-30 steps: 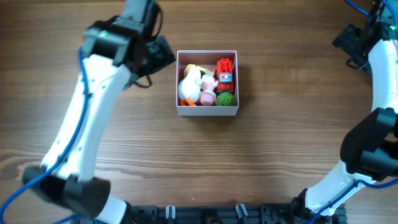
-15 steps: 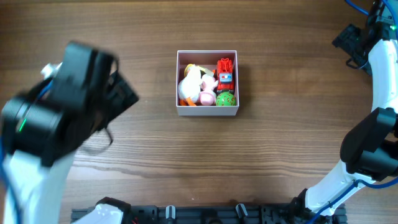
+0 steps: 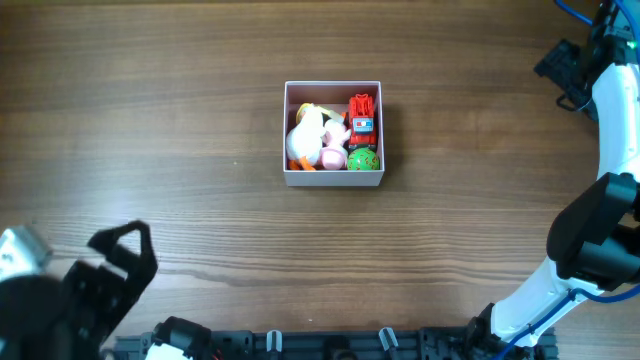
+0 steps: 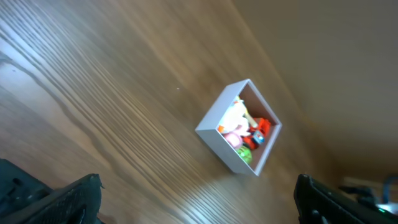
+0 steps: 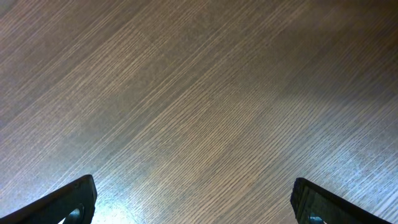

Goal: Pack container

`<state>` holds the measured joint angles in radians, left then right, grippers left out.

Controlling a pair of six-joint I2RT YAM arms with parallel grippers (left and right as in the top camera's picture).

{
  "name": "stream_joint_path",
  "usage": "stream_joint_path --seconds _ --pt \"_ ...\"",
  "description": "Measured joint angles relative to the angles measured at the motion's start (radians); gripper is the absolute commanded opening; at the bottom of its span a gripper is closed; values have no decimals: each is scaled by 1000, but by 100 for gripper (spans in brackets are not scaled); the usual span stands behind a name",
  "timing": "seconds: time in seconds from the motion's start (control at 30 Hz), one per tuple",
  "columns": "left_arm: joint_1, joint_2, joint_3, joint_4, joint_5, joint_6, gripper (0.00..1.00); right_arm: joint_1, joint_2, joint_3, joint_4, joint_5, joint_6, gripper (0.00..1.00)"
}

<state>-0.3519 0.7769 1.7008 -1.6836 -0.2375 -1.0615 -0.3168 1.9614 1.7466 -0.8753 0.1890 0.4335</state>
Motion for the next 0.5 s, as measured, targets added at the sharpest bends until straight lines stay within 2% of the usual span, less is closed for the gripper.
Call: stream_joint_path --seconds 0.27,0.37,0.5 --pt "0 -80 0 0 23 -2 100 0 0 0 0 0 0 100" --pt "0 -80 0 0 24 31 100 0 0 0 0 0 0 100" --pt "0 -86 -43 69 -6 206 100 0 0 0 0 0 0 100"
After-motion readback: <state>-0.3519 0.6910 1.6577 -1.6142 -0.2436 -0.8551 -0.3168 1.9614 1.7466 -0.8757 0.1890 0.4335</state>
